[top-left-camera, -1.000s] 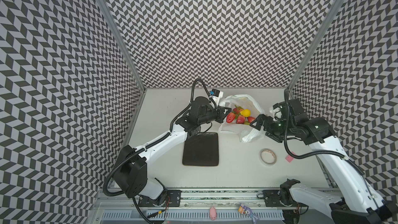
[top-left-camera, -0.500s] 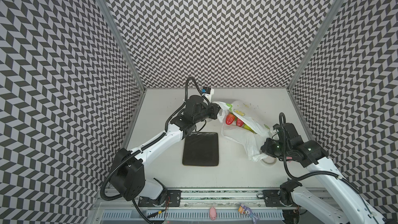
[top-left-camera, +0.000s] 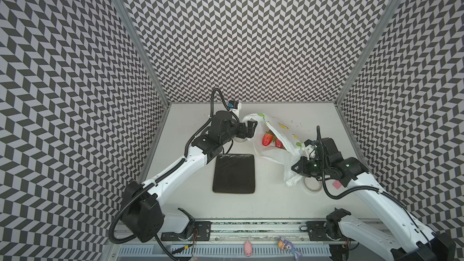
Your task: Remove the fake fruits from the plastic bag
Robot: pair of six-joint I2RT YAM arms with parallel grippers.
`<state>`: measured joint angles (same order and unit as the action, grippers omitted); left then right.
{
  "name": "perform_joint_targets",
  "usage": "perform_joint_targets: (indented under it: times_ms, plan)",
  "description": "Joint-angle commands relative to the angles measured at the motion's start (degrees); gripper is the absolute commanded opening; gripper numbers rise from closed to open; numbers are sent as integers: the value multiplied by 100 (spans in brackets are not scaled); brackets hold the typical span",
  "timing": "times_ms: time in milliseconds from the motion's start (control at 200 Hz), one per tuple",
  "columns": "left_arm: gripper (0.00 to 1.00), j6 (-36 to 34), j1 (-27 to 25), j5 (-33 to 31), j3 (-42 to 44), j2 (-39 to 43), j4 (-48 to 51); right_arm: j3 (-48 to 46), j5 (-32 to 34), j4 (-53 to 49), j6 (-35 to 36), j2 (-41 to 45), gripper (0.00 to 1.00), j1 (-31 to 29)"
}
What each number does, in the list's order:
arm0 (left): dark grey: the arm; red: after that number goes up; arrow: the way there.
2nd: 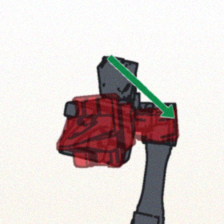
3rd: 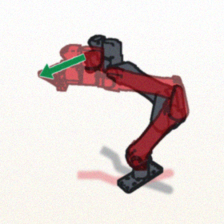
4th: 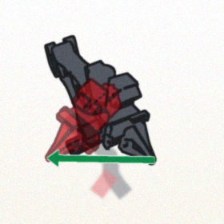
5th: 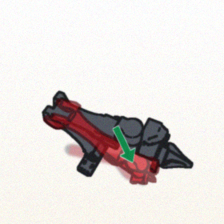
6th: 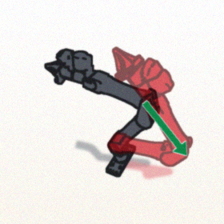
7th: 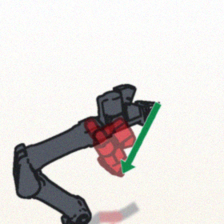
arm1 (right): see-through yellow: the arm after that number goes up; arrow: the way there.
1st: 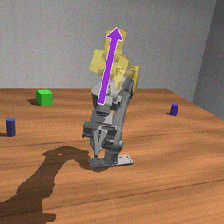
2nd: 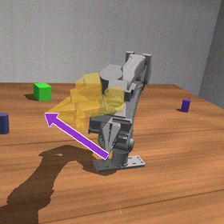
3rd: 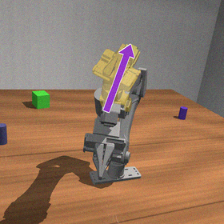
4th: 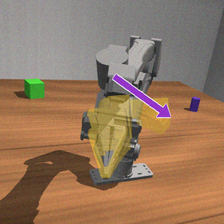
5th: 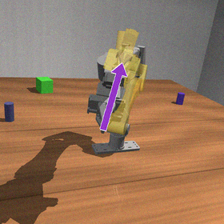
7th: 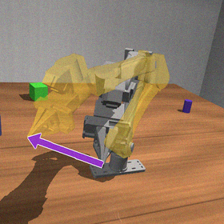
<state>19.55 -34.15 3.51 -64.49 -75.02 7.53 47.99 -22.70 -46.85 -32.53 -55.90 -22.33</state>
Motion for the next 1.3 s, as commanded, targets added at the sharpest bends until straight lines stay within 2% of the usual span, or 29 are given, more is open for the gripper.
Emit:
perform_joint_targets:
  times_ms: [0,140,275,406,476,556,776,916,1076,1297]
  plan:
    - [100,-81,-55,-299,132,892,530,211,-234,341,110,-42,0,-16]
    - [100,130,-243,-519,151,1736,1401,250,-243,416,79,-98,0,-17]
    - [89,541,-842,-670,65,2140,2038,246,-276,458,126,-130,0,-17]
    - [74,926,-1764,-1049,92,2084,1991,115,-272,473,221,-97,0,-18]
    - [72,979,-2230,-1306,86,1887,1778,42,-241,475,286,-71,0,-17]
    - [70,1062,-2491,-1371,82,1592,1452,-40,-212,494,327,-46,0,-17]
    - [54,1063,-2545,-985,89,744,601,-197,-35,490,249,96,0,-13]
    - [48,968,-2539,-785,-26,187,523,-195,184,325,225,123,0,-17]
    - [36,992,-2454,-774,-211,-400,653,-168,214,219,105,209,0,-15]
    - [34,1060,-2137,-592,-423,-1170,-52,-175,-5,112,-90,369,0,-17]
